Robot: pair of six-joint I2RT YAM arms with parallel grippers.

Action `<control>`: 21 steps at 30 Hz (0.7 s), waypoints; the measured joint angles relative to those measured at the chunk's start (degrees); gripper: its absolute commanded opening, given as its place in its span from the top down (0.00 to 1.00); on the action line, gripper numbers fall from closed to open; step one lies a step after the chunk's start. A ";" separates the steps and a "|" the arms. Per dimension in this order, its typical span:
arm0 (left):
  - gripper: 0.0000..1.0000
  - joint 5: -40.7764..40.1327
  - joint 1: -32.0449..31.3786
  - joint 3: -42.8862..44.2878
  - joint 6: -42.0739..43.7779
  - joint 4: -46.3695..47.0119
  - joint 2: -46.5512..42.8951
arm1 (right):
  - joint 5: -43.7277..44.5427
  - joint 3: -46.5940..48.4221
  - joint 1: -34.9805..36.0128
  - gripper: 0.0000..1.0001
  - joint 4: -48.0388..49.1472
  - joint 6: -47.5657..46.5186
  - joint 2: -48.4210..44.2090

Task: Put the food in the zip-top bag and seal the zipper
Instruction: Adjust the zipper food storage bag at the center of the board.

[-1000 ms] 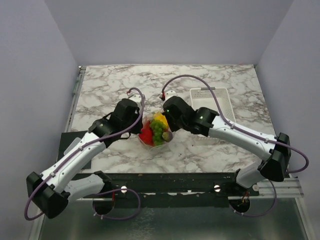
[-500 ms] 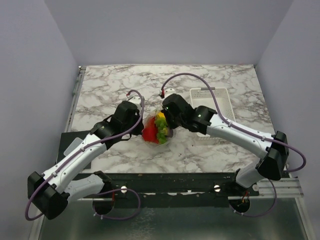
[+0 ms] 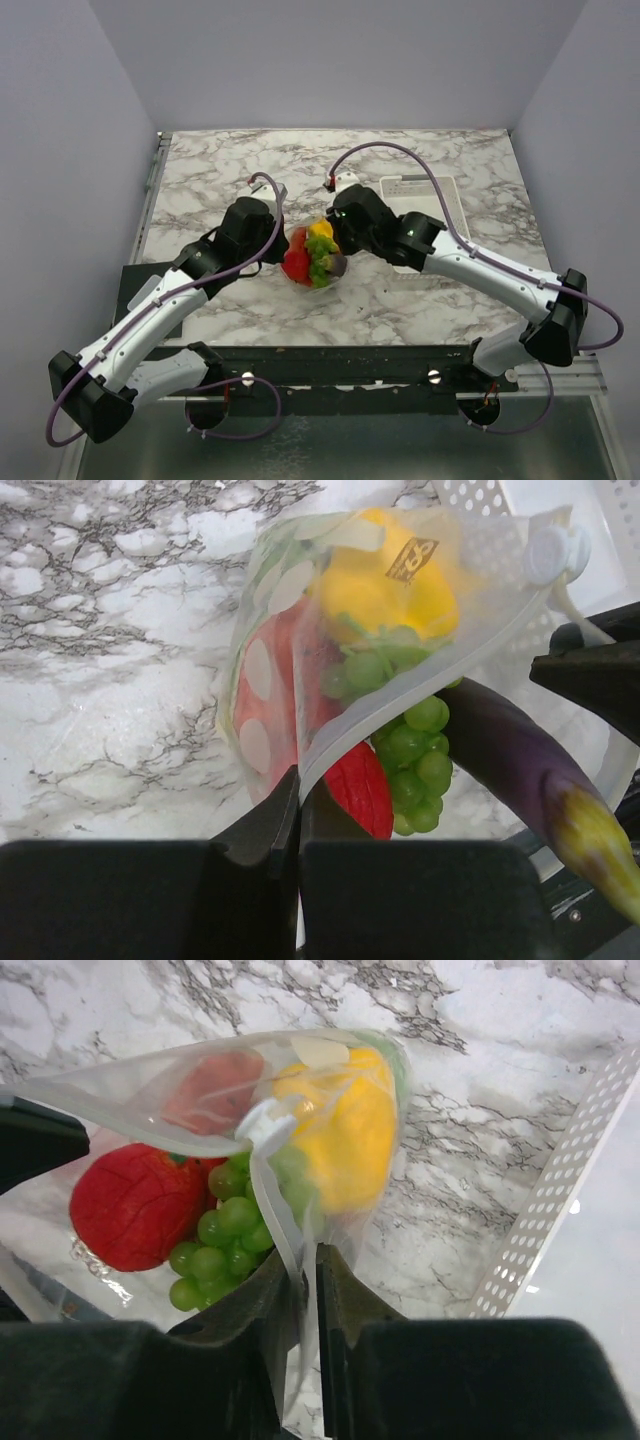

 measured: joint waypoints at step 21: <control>1.00 4.55 0.00 4.79 0.00 0.17 2.58 | -11.93 -9.90 0.00 0.47 6.16 -8.35 -21.38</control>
